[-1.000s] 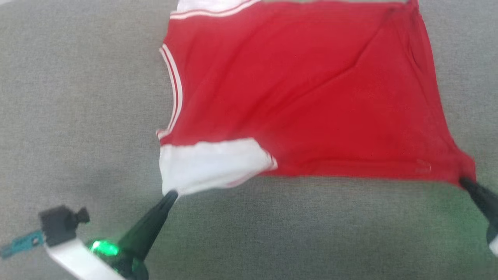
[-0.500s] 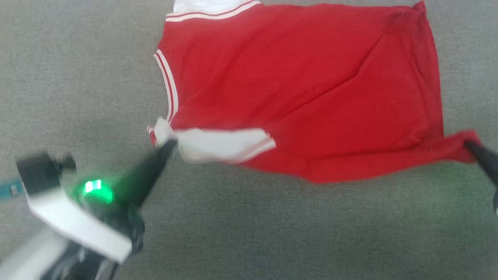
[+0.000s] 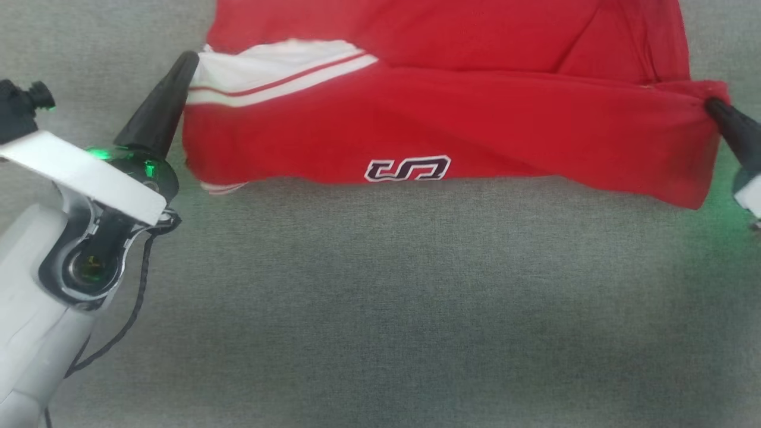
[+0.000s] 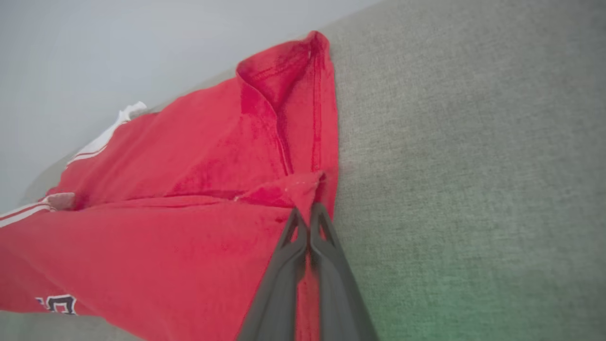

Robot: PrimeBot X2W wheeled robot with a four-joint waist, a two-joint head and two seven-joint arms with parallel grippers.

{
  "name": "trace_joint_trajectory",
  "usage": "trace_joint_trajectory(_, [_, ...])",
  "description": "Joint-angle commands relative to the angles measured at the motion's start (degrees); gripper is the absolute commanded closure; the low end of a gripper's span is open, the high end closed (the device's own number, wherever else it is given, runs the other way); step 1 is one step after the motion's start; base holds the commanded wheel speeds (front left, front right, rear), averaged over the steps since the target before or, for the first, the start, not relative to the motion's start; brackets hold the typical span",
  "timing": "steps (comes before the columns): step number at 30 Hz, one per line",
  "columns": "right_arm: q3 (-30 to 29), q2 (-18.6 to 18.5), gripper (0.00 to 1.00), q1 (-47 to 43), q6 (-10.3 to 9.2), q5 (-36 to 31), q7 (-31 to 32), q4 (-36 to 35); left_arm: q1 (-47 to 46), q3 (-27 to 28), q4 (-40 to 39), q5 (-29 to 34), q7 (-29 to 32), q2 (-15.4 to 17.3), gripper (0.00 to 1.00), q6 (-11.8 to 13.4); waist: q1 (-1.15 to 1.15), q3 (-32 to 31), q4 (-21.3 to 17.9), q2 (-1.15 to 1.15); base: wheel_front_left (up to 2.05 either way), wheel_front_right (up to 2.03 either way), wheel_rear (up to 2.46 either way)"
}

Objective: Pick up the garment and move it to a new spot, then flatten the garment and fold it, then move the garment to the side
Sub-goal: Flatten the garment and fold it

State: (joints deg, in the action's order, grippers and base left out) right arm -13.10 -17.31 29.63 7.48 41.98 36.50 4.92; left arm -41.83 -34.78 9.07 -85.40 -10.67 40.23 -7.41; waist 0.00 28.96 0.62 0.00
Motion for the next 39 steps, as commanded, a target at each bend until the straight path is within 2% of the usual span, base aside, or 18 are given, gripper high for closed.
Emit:
trace_joint_trajectory(1, [0.4,-0.2,1.0,0.9,0.02,-0.5,-0.8,0.5,-1.0,-0.2,0.7,0.2,0.0,-0.3,1.0,-0.1,0.0,0.7,-0.5,0.0,0.0,0.0,0.0])
trace_joint_trajectory(5, [3.7,-0.8,1.0,3.1,0.01,-1.4,-3.6,4.0,-2.5,-3.2,7.1,2.5,0.2,0.0,1.0,-0.1,0.0,1.9,-1.1,0.0,0.0,0.0,0.0])
trace_joint_trajectory(12, [9.9,-3.2,1.0,4.9,0.02,-2.8,-8.9,8.0,-3.7,-9.2,12.4,4.9,-0.6,0.4,1.0,-0.1,0.0,1.8,-1.0,0.0,0.0,0.0,0.0])
trace_joint_trajectory(14, [11.4,-4.2,0.5,4.4,0.02,-3.0,-11.0,8.5,-4.3,-11.0,13.3,6.1,-1.2,0.8,0.43,-0.1,0.0,0.9,-0.7,0.0,0.0,0.0,0.0])
trace_joint_trajectory(15, [12.2,-4.8,0.0,4.1,0.02,-3.1,-12.0,8.5,-4.8,-11.7,13.5,6.4,-1.4,1.1,0.13,-0.1,0.0,0.3,-0.5,0.0,0.0,0.0,0.0])
trace_joint_trajectory(16, [12.8,-5.5,0.0,3.5,0.02,-3.1,-13.1,8.5,-5.4,-12.5,13.4,6.9,-1.6,1.6,0.0,-0.1,0.0,-0.4,-0.3,0.0,0.0,0.0,0.0])
trace_joint_trajectory(19, [14.0,-7.3,0.0,1.6,0.02,-2.9,-15.9,7.7,-6.3,-15.2,12.4,8.1,-1.4,3.7,0.0,-0.1,0.0,-2.8,0.4,0.0,0.0,0.0,0.0])
trace_joint_trajectory(24, [12.8,-8.7,0.0,-2.3,0.02,-1.4,-19.6,5.6,-9.0,-19.1,9.8,10.2,2.1,9.2,0.0,-0.1,0.0,-6.9,0.9,0.0,0.0,0.0,0.0])
trace_joint_trajectory(29, [11.6,-8.8,0.0,-5.2,0.02,-0.6,-20.6,3.1,-11.5,-22.9,6.2,6.9,15.4,13.0,0.0,-0.1,0.0,-8.9,0.8,0.0,0.0,0.0,0.0])
trace_joint_trajectory(34, [11.8,-8.2,0.0,-6.0,0.02,-1.2,-20.0,0.6,-13.8,-25.8,5.4,1.5,30.1,13.2,0.0,0.8,0.0,-8.4,-0.5,0.0,0.0,0.0,0.0])
trace_joint_trajectory(39, [12.2,-7.6,0.0,-5.5,0.01,-1.5,-19.5,-1.1,-15.0,-26.1,6.8,-2.2,36.2,11.5,0.0,1.8,0.0,-6.9,-2.0,0.0,0.0,0.0,0.0])
